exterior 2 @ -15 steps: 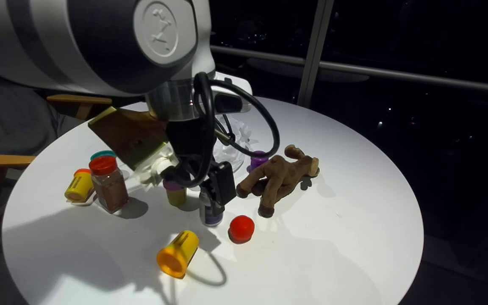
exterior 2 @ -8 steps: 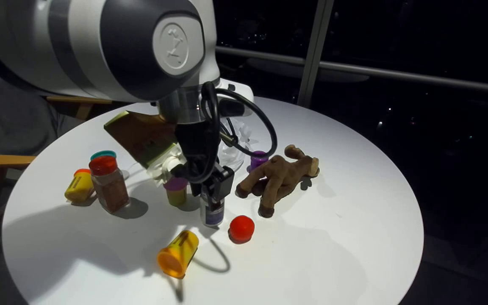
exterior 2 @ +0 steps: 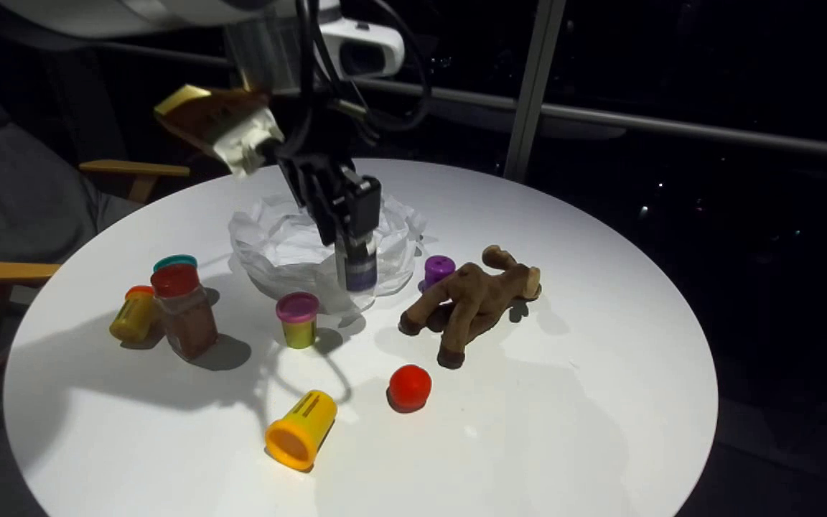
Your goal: Pick the bottles and objects on the table and put them in the plastic bag
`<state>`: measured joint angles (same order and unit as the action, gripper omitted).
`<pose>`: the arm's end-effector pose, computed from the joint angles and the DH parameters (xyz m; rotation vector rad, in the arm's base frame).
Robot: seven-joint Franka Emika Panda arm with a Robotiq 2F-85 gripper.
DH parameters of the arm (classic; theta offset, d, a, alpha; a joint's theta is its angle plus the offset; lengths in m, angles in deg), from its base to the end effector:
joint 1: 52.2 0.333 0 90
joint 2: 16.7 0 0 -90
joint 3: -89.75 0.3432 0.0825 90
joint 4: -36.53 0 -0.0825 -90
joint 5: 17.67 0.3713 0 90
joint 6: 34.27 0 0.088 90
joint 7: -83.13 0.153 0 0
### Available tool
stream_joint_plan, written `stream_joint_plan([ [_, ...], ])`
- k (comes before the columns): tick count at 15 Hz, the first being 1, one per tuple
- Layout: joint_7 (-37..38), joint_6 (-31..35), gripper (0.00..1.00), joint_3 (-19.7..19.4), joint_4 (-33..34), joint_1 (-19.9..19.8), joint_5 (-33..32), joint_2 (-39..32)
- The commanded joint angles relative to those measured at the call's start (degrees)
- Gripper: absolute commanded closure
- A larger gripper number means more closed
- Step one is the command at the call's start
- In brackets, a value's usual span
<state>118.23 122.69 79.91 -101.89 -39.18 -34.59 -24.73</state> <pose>0.5163 0.0340 0.2635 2.9953 -0.4399 0.3412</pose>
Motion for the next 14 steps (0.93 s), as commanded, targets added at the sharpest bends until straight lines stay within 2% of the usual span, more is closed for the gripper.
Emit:
stream_joint_plan([
  [1,7.31,-4.64,0.82,5.21,6.31,0.99,-3.15,1.07],
  [4,12.42,-3.25,0.82,7.89,12.34,0.72,-7.43,-4.51],
  [7,19.95,0.38,0.82,5.02,18.70,2.01,-15.05,-12.59],
  [9,23.10,2.37,0.82,3.06,23.13,2.52,-17.49,-17.68],
  [11,23.92,3.24,0.82,1.78,26.95,2.20,-17.44,-22.07],
  [12,21.99,3.11,0.82,0.58,28.32,2.95,-14.35,-23.59],
  [14,19.37,1.79,0.82,1.07,30.56,1.83,-10.20,-25.95],
])
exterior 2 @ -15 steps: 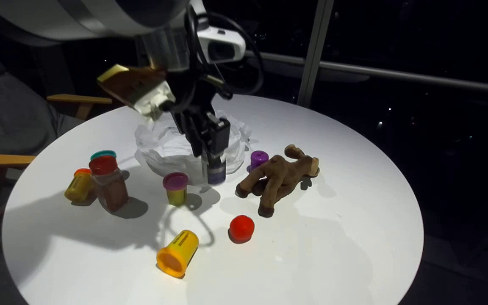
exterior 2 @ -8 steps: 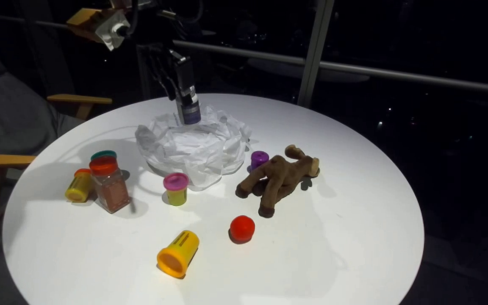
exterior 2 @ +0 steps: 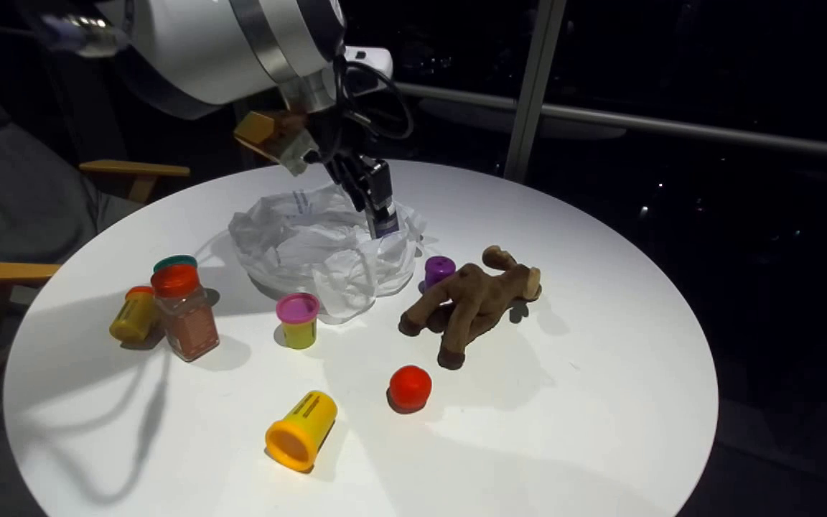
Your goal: Pick the bottles and objects on the table and put them in the plastic bag
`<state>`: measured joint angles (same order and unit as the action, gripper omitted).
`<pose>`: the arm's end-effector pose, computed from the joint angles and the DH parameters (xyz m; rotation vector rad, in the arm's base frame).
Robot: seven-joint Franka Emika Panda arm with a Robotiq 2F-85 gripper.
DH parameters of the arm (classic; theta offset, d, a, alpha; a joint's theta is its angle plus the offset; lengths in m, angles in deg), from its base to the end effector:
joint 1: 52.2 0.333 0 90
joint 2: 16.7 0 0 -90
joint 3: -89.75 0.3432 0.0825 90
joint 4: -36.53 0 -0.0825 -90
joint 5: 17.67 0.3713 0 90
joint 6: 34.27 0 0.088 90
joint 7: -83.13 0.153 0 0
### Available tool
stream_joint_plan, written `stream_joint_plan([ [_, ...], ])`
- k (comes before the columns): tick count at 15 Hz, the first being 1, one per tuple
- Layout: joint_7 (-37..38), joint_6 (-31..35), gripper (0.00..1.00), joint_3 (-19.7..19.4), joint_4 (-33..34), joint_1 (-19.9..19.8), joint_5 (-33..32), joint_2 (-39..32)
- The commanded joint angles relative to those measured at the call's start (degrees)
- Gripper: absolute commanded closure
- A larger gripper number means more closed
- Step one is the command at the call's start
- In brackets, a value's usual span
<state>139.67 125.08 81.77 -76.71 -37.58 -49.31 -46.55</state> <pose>0.6489 0.0947 0.2195 2.8964 -0.5117 0.5937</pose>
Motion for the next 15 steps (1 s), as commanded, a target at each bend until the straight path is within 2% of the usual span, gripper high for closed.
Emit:
stream_joint_plan([
  [1,-3.44,-1.20,0.82,-0.38,6.11,-0.25,6.91,-4.88],
  [5,-10.57,-4.34,0.82,2.10,7.61,-2.31,16.40,-5.76],
  [8,-12.76,-6.12,0.82,0.36,8.61,-1.69,18.65,-6.82],
  [10,-12.09,-6.46,0.32,-1.35,9.21,-0.94,18.59,-7.52],
  [11,-12.06,-6.58,0.31,-1.57,9.18,-0.86,18.73,-7.30],
  [15,-11.29,-6.00,0.00,-1.51,6.23,0.66,18.68,-2.45],
])
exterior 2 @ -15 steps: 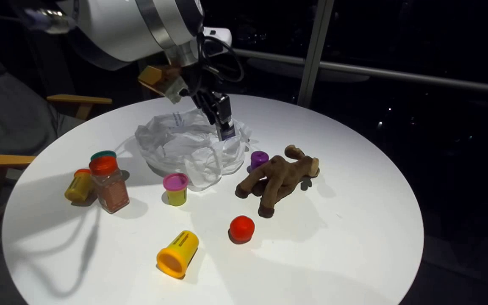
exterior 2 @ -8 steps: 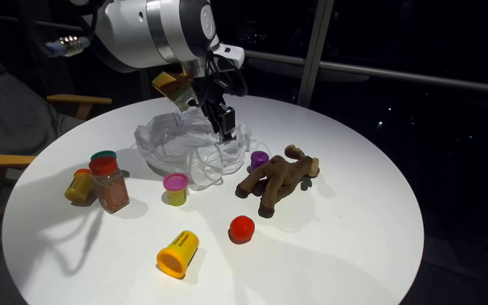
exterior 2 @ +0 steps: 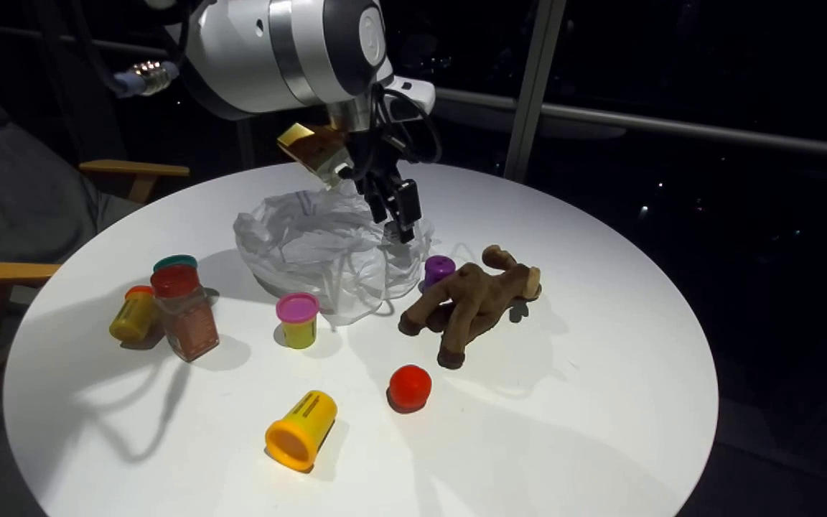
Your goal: Pick the bottles and objects on the table and put them in the plastic bag
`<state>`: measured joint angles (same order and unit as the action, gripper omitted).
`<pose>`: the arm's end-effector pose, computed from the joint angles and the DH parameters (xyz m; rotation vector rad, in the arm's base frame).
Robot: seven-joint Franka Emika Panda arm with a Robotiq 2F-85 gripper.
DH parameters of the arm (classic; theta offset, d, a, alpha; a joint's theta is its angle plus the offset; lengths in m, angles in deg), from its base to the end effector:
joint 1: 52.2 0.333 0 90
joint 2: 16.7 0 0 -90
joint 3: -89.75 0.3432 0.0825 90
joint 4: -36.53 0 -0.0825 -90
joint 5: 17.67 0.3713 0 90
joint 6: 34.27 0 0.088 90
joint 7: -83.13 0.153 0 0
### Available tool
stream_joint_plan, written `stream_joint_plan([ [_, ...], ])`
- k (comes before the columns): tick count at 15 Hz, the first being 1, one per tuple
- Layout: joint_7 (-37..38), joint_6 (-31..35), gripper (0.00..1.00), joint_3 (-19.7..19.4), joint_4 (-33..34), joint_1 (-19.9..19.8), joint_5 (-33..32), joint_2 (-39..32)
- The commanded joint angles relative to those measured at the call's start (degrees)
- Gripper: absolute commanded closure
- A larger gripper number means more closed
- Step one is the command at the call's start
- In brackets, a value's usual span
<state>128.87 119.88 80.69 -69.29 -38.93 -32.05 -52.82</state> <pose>0.6791 0.0606 0.1933 2.9163 -0.6980 0.4309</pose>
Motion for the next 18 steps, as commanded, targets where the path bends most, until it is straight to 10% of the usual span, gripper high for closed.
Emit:
stream_joint_plan([
  [1,0.14,-0.58,0.00,-0.52,-2.93,2.92,1.05,6.06],
  [10,8.15,-9.90,0.00,3.12,-26.92,7.77,-5.58,28.60],
  [18,-4.62,-5.30,0.00,15.68,-42.37,2.44,11.67,35.19],
])
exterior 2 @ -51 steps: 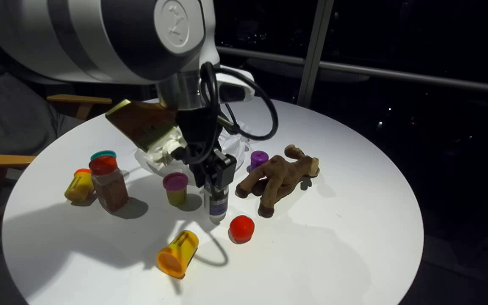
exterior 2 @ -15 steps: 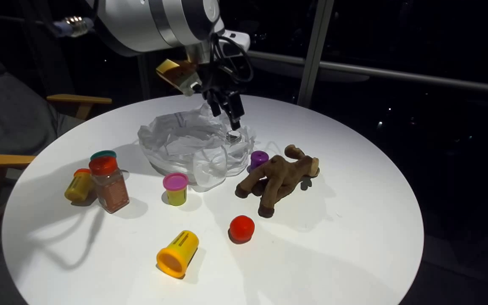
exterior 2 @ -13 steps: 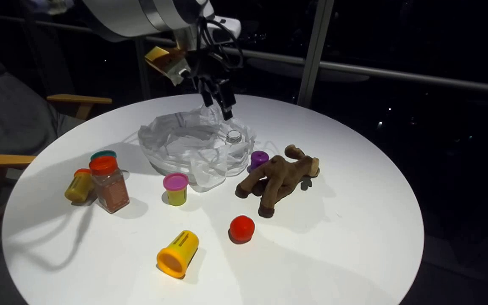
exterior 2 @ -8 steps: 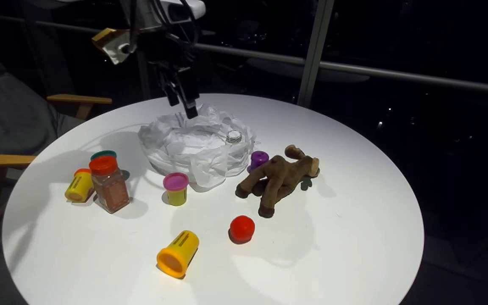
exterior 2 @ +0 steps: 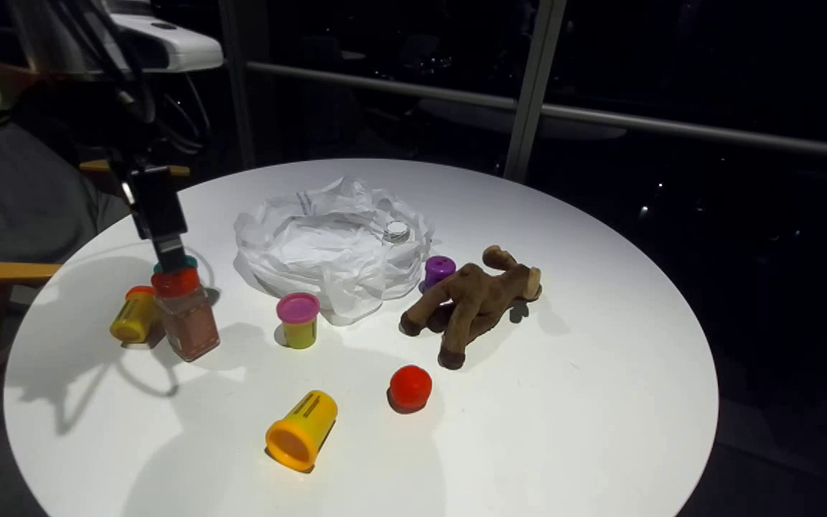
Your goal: Pick the bottles and objects on the table and put them in the plastic bag
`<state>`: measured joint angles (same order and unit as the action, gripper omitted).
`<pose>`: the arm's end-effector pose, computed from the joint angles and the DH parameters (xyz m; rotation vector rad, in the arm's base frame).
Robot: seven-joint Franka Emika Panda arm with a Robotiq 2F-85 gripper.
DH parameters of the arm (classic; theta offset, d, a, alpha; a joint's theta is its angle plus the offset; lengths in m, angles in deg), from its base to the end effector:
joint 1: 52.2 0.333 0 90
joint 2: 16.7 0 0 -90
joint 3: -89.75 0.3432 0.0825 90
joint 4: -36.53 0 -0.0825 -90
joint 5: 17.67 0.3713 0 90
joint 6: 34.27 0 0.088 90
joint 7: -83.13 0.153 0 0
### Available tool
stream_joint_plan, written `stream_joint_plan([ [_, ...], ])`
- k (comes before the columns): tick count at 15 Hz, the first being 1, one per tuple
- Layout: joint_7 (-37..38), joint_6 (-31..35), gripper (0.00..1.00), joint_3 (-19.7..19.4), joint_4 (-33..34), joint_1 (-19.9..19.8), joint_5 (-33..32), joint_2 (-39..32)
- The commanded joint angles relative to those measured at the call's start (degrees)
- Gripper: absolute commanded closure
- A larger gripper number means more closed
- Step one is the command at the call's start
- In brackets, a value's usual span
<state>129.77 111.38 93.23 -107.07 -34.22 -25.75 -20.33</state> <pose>0.4271 0.1661 0.2475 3.0252 -0.4913 0.0291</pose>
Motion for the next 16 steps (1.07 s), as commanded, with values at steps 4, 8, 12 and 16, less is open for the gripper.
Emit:
stream_joint_plan([
  [4,-11.62,10.80,0.00,4.97,-8.11,-3.11,8.56,1.80],
  [8,-13.45,19.31,0.00,4.45,-10.07,-3.44,4.93,-0.61],
  [12,-12.86,25.17,0.30,1.91,-10.15,-2.61,-0.71,-3.66],
  [16,-10.36,28.00,0.36,-3.25,-8.81,-0.82,-11.45,-5.97],
])
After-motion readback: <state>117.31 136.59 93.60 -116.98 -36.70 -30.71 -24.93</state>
